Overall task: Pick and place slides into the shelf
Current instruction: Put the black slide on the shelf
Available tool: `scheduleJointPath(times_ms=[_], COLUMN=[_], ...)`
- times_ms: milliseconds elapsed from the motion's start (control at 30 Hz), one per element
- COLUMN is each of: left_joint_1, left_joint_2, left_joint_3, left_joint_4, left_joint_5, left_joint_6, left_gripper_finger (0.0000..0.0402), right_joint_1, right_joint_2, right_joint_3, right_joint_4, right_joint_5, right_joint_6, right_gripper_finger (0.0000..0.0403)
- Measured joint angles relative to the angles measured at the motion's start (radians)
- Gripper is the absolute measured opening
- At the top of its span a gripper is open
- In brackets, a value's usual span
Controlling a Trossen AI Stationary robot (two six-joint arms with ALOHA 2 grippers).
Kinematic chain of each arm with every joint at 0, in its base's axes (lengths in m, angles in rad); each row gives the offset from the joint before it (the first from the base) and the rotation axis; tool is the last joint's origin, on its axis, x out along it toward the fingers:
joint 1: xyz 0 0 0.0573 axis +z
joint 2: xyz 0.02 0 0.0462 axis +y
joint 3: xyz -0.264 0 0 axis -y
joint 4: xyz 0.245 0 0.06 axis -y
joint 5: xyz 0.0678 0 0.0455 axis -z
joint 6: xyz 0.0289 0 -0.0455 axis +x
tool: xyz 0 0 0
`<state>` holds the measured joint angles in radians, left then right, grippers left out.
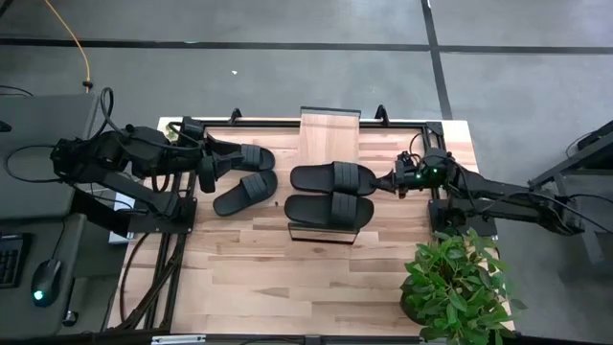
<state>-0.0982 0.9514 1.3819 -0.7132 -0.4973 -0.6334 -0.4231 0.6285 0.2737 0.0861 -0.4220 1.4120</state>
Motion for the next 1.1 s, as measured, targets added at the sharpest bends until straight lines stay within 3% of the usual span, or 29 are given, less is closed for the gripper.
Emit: scheduleJointPath(times_ms=[433, 733, 1100], left_joint_1=[0.0, 0.0, 0.0], left_joint_2=[0.044, 0.031, 0.031], left_joint_3=[0.0, 0.0, 0.0], left_joint_4=[0.007, 0.007, 0.005], left_joint_5=[0.022, 0.017, 0.015], left_joint_6=[0.0, 0.0, 0.0], left_gripper_finger=[0.023, 0.023, 0.023], right_joint_1=[-0.002, -0.001, -0.001], right_joint_2=[0.013, 0.014, 0.013], right_joint_3=[0.0, 0.0, 0.0], right_joint_4=[0.0, 0.001, 0.017], right_joint_5=[-0.035, -0.007, -0.001], right_joint_6=[0.0, -0.007, -0.005], right_gripper_finger=[0.0007, 0.0089, 0.0128])
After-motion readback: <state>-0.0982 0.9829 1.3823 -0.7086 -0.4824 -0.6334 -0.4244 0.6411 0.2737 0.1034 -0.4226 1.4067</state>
